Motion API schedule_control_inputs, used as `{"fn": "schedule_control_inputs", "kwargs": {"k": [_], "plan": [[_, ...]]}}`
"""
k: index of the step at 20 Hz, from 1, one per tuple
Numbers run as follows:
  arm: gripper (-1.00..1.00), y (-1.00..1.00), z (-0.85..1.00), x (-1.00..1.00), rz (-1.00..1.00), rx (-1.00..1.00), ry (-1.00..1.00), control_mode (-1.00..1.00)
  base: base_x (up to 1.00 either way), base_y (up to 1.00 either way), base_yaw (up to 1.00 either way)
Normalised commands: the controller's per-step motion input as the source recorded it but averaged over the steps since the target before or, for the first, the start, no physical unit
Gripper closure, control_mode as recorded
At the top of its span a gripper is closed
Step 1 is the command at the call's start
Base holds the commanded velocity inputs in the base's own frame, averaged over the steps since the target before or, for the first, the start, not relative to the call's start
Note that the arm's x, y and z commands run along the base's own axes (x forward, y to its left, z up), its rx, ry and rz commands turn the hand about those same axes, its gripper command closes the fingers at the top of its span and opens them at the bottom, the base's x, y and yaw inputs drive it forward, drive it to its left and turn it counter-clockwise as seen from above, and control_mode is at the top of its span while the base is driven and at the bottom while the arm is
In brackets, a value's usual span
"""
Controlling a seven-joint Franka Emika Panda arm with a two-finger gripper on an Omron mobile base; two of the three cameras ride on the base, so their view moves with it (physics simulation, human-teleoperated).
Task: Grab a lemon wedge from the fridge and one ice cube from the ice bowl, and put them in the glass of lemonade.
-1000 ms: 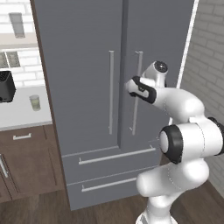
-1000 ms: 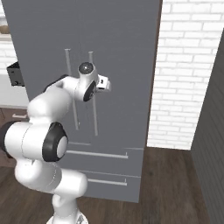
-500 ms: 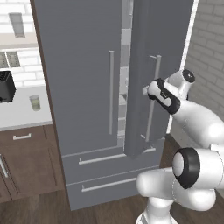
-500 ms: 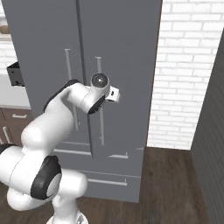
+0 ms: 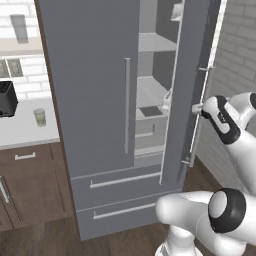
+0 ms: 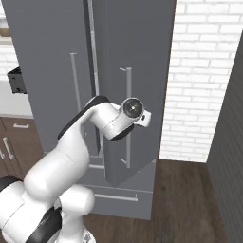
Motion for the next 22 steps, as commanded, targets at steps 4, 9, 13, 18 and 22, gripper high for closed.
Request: {"fn": "schedule_control_inputs", "kwargs": {"k": [4, 9, 13, 18, 22], "plan": [[1.00, -0.77, 0.32, -0.23, -0.08, 0.05, 0.00, -1.00, 0.00, 0.00, 0.00], [-1.00, -0.49, 0.17, -0.26, -0.11, 0.00, 0.00, -1.00, 0.00, 0.00, 0.00], [-1.00, -0.12, 0.29, -0.56, -0.03, 0.00, -0.05, -1.00, 0.00, 0.00, 0.00], [-1.00, 0.00, 0.63, -0.59, 0.00, 0.00, -0.14, -1.00, 0.00, 0.00, 0.00], [-1.00, 0.15, 0.68, -0.66, 0.00, -0.01, -0.14, -1.00, 0.00, 0.00, 0.00]]}}
